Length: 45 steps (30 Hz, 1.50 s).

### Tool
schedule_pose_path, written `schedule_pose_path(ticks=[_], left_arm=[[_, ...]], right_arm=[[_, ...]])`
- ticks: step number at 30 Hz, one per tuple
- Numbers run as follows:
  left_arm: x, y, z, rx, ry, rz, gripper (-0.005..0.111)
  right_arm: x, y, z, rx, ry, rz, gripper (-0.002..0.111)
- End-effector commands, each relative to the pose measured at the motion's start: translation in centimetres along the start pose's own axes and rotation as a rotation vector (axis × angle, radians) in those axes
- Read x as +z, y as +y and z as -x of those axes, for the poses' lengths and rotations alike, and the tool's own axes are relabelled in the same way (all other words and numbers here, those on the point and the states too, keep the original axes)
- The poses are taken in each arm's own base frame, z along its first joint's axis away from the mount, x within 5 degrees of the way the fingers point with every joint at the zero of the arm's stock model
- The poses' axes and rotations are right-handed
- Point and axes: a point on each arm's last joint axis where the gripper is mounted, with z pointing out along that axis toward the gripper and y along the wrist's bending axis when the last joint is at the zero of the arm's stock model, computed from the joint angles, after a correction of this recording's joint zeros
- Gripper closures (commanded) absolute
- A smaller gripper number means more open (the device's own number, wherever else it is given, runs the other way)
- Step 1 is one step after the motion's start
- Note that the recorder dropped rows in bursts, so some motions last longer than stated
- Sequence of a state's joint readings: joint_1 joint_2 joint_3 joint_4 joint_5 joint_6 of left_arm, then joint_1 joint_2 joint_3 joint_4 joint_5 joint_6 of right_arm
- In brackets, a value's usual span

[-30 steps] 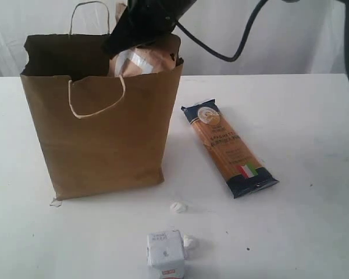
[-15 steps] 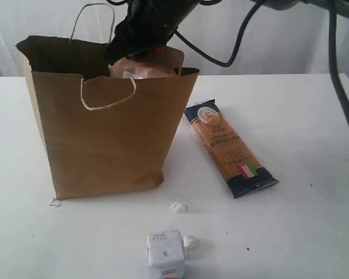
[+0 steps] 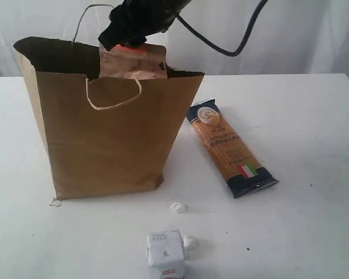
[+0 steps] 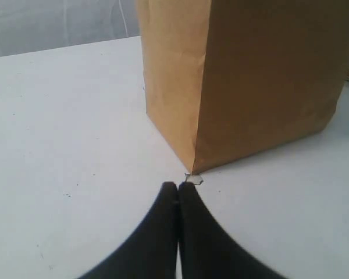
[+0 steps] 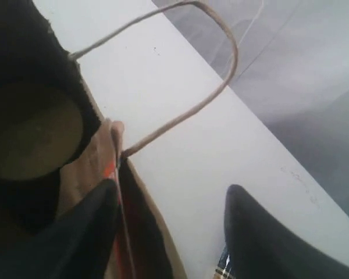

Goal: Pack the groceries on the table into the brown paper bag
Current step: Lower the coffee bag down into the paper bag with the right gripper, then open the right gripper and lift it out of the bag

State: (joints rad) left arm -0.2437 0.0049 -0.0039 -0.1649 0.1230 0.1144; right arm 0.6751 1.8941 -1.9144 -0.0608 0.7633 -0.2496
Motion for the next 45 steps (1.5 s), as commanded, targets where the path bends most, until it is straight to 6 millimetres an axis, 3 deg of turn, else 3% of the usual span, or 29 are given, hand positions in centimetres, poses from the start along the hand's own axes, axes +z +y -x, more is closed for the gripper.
schedule_pose_path(ticks=[1,11,17,28,38,40,42,44,45], left_arm=[[0.0,0.0,-0.1,-0.012,0.001,0.003,0.107],[0.0,0.0,-0.1,-0.012,0.001,0.003,0.107],[0.0,0.0,-0.1,-0.012,0.001,0.003,0.107],[0.0,0.0,-0.1,-0.012,0.001,0.003,0.107],[0.0,0.0,-0.1,-0.012,0.001,0.003,0.107],[0.0,0.0,-0.1,-0.012,0.001,0.003,0.107],[0.0,0.0,-0.1,-0.012,0.001,0.003,0.107],[0.0,0.0,-0.1,-0.012,0.001,0.003,0.107],[0.0,0.0,-0.1,-0.012,0.001,0.003,0.107]], right_arm=[[-0.5,0.1,0.3,-0.01,-0.012,0.005,0.066],[-0.5,0.1,0.2,-0.079,0.003,0.011,0.067],[-0.6,-0.4,0.3,-0.162,-0.003,-0.04,0.051],[-0.2,-1.7,-0.1,-0.17,-0.007,-0.068,0.051],[1.1,-0.2,-1.4,-0.134,0.093,0.096,0.051],[1.3,-0.2,-1.5,-0.131,0.096,0.1,0.062],[1.2,-0.2,-1.1,-0.131,0.066,0.09,0.093],[0.5,-0.4,-0.3,-0.128,0.001,0.063,0.108],[0.0,-0.4,0.0,-0.122,-0.025,0.054,0.108]])
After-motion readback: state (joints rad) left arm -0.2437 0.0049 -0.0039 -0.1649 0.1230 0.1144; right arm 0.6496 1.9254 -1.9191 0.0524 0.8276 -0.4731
